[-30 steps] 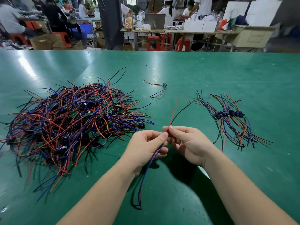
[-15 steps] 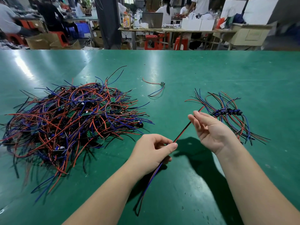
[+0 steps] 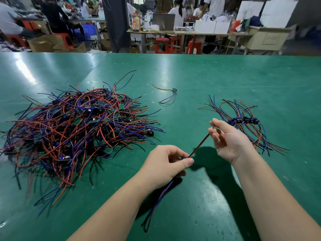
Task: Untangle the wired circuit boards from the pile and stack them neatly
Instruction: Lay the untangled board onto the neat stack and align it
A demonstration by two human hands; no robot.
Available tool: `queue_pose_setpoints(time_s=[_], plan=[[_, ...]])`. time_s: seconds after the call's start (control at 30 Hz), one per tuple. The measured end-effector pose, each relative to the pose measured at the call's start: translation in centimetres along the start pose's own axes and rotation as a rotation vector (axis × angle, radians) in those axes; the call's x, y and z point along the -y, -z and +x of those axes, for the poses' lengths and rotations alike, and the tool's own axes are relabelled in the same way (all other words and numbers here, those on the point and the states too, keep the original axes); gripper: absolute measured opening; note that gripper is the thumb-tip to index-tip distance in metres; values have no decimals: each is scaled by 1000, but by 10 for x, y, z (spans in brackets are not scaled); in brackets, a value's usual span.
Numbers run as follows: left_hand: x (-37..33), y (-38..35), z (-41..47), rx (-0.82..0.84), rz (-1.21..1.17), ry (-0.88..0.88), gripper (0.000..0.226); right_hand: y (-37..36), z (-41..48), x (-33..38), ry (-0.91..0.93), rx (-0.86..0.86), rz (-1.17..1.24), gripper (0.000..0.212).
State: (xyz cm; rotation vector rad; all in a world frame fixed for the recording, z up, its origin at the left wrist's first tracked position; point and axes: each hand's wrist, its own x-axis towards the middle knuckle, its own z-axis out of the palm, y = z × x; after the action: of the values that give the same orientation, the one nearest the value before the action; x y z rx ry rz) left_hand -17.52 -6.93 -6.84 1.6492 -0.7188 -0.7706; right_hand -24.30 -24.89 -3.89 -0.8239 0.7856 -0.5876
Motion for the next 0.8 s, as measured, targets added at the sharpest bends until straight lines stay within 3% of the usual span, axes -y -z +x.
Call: queue_pose_setpoints(time_s=[0.2, 0.4, 0.53, 0.6, 0.7, 0.8], plan=[[-6, 7, -4, 82, 20, 31, 8, 8, 4, 5, -15, 7, 18, 14], [-13, 16, -9, 274, -60, 73, 4, 10, 4, 6, -172, 77, 92, 19], [-14, 15, -10, 351, -262, 139, 12, 5, 5, -2, -151, 100, 81, 29], [-17, 16, -10, 347, -402, 135, 12, 3, 5, -8, -121, 113, 1, 29], [-24, 18, -9, 283, -630, 120, 8, -3, -4, -17, -19, 230, -324, 4], [-28, 21, -5, 139, -874, 107, 21, -9, -17, -26, 140, 520, -497, 23]])
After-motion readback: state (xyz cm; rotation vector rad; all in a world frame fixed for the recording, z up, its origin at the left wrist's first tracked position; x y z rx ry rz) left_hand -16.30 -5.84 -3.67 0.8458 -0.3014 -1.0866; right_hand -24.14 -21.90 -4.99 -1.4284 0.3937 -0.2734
